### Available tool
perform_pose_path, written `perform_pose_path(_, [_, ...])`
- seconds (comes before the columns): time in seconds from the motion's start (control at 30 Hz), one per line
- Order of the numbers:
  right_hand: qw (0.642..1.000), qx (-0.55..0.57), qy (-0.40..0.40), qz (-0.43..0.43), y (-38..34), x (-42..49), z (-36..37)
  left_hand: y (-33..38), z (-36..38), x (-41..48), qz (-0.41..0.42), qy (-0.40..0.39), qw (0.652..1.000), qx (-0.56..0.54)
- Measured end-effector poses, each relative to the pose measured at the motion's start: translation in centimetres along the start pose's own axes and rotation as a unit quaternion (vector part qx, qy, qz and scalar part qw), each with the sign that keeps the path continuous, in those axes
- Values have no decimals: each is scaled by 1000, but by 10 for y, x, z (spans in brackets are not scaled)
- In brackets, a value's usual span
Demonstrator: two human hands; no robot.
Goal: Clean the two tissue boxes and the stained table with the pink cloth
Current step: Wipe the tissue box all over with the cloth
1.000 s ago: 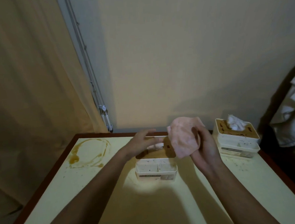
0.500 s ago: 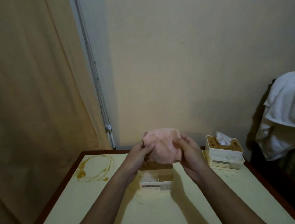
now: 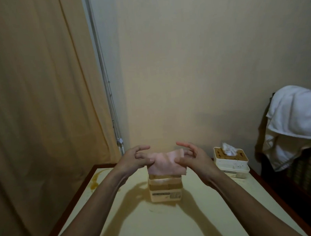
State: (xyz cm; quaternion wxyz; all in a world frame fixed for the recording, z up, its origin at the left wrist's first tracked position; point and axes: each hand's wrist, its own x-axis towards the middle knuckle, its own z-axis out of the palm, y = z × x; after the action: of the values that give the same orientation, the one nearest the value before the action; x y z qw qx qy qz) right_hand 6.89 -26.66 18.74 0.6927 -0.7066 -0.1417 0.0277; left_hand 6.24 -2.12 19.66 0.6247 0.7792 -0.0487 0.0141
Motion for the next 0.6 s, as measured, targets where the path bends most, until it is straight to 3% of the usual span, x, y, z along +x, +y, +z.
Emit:
perform_pose_path(0.1, [995, -79, -28, -58, -13, 0, -5, 7, -5, -4, 58, -5, 995, 76])
perform_pose_path(0.2, [976, -186, -4, -112, -22, 1, -7, 15, -8, -8, 94, -1, 991, 96])
perform_pose_path(0.37, [956, -260, 13, -137, -23, 8, -5, 17, -9, -5, 164, 19, 956, 244])
perform_pose_path(0.43, [966, -239, 14, -102, -25, 10, -3, 16, -5, -4, 148, 33, 965, 215])
perform_pose_path(0.53, [997, -64, -15, 29, -23, 9, 1, 11, -2, -5, 71, 26, 996, 54])
perform_pose_path(0.6, [998, -30, -14, 62, -14, 9, 1, 4, -4, -5, 47, 13, 998, 28])
